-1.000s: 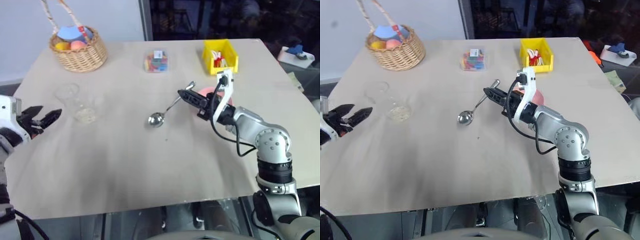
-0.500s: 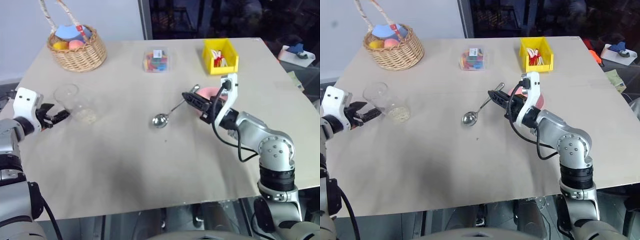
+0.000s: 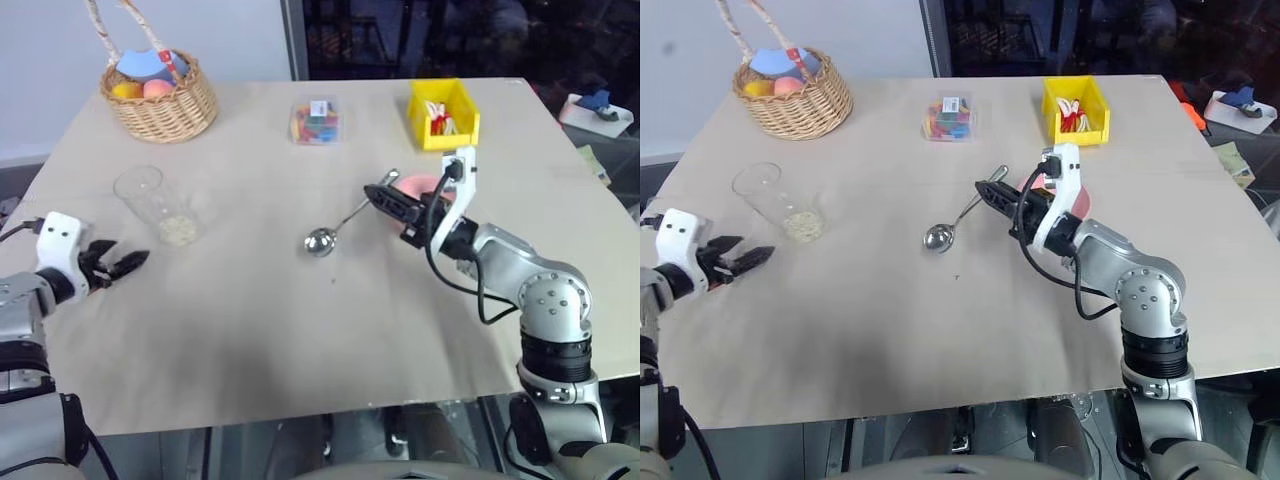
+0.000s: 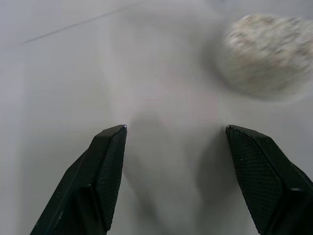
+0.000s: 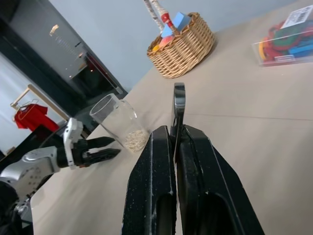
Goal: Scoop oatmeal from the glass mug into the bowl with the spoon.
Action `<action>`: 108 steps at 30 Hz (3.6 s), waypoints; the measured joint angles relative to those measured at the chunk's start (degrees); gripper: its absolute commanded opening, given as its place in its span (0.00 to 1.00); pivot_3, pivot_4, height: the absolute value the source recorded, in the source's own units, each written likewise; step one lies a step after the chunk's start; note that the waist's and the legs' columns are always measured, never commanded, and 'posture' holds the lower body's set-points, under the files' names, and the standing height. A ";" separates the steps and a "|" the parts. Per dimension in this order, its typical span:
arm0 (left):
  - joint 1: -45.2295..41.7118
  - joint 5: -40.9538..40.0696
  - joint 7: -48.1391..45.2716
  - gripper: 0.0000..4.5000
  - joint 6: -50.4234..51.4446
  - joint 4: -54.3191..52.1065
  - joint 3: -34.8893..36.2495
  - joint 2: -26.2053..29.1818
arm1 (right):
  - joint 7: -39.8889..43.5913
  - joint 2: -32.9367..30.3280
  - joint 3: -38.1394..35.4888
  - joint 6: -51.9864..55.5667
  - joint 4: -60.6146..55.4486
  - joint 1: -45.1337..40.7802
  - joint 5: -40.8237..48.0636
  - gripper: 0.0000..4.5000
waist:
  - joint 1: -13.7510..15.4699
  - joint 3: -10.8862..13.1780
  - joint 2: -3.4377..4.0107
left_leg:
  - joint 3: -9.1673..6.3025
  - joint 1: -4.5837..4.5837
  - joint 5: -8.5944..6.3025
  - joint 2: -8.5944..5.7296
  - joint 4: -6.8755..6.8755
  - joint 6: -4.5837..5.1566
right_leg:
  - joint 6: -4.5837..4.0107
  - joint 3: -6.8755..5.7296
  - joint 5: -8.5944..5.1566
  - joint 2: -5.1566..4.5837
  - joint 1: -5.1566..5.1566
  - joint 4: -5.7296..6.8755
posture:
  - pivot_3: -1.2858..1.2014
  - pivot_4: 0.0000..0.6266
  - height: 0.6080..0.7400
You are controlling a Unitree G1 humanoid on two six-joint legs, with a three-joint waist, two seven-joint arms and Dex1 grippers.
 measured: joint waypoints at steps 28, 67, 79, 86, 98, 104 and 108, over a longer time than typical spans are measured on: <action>7.80 -7.33 6.94 0.99 17.28 -26.39 4.12 -10.21 | 0.30 -0.63 0.48 0.00 0.05 -0.11 -0.70 0.00 | -0.02 -0.01 -0.01 | -0.18 0.11 0.01 0.00 0.03 0.00 | -0.01 0.13 0.00 0.00 0.00 0.14 | 0.52 0.24 1.00; 25.57 -8.93 44.70 0.99 28.43 -71.96 1.40 -41.92 | 2.09 -0.86 0.92 -0.11 -1.17 1.00 -3.17 0.00 | -0.11 -0.04 -0.07 | -0.38 0.21 0.02 -0.22 0.20 0.00 | -0.03 0.20 0.00 0.02 0.04 0.38 | 0.52 0.24 1.00; 16.40 -12.10 29.63 0.99 24.57 -57.20 10.86 -18.88 | 6.43 -1.06 0.97 -0.23 -1.83 1.40 -2.80 0.00 | 0.49 -0.05 -0.07 | -0.49 0.18 0.06 -0.31 0.20 -0.04 | -0.04 0.07 -0.01 0.01 0.09 0.35 | 0.52 0.24 1.00; 8.53 -9.08 19.93 0.99 23.29 -41.91 4.84 -13.54 | 6.15 -1.19 0.54 -0.25 -2.31 1.58 -2.79 0.00 | 0.15 -0.04 -0.07 | -0.36 0.09 0.07 -0.27 0.09 -0.06 | -0.02 0.01 -0.01 0.04 0.07 0.15 | 0.52 0.24 1.00; -4.76 -3.04 16.07 0.99 14.45 -23.06 0.21 -12.26 | 2.10 -2.26 -0.78 -0.19 -6.06 4.17 -0.76 0.00 | -0.04 -0.04 -0.10 | -0.31 0.08 0.07 -0.27 0.09 -0.07 | -0.01 0.04 0.00 0.01 0.05 0.15 | 0.52 0.24 1.00; -3.66 -2.89 17.06 0.99 13.64 -24.13 -0.36 -14.86 | 1.34 -2.41 -0.78 -0.19 -6.14 4.30 -0.11 0.00 | 0.18 -0.04 -0.10 | -0.34 0.07 0.07 -0.28 0.10 -0.06 | -0.01 0.04 0.00 -0.01 0.07 0.15 | 0.52 0.24 1.00; -2.45 -3.39 19.52 0.82 13.62 -25.84 0.27 -16.31 | 1.31 -3.18 -0.80 -0.19 -6.15 4.30 0.26 0.00 | 0.08 -0.04 -0.11 | -0.43 0.10 0.07 -0.27 0.10 -0.06 | -0.01 0.06 0.00 -0.01 0.06 0.19 | 0.52 0.24 1.00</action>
